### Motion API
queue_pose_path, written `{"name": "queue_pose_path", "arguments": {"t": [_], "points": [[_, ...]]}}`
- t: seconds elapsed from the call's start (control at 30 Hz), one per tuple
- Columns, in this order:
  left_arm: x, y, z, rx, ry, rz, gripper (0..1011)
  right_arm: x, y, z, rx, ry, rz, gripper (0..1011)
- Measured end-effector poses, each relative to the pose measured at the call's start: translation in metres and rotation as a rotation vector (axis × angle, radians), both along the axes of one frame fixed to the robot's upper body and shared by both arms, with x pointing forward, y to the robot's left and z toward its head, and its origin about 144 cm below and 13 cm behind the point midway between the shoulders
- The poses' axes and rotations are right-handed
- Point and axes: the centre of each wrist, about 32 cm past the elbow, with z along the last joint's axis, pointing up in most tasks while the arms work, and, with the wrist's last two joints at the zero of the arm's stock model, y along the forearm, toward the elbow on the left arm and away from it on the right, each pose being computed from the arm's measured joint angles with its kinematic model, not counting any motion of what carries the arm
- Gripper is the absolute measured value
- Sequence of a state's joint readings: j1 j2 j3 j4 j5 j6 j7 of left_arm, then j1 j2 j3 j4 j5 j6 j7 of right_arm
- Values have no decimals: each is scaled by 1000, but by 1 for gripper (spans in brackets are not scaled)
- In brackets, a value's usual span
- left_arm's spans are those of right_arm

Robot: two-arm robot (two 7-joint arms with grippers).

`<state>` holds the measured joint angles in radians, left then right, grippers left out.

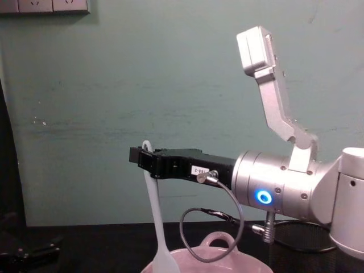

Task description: Use the one hand to pick up the spoon and stir the clear water in the bowl.

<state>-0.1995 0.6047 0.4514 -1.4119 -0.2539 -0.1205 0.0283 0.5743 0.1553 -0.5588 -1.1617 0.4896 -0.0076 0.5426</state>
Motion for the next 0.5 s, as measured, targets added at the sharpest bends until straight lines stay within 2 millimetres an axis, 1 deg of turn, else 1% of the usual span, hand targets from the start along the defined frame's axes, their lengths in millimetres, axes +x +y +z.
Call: {"name": "queue_pose_path", "arguments": {"t": [0.13,0.23,0.4,0.5], "points": [[0,0,0,0,0,0,1011,7,0,-1,-3,5,-9,107],[0,0,0,0,0,0,1011,12,-4,-2,-2,7,-25,107],[0,0,0,0,0,0,1011,18,-18,-1,3,5,-69,107],[0,0,0,0,0,0,1011,18,-26,-2,5,4,-93,106]]}}
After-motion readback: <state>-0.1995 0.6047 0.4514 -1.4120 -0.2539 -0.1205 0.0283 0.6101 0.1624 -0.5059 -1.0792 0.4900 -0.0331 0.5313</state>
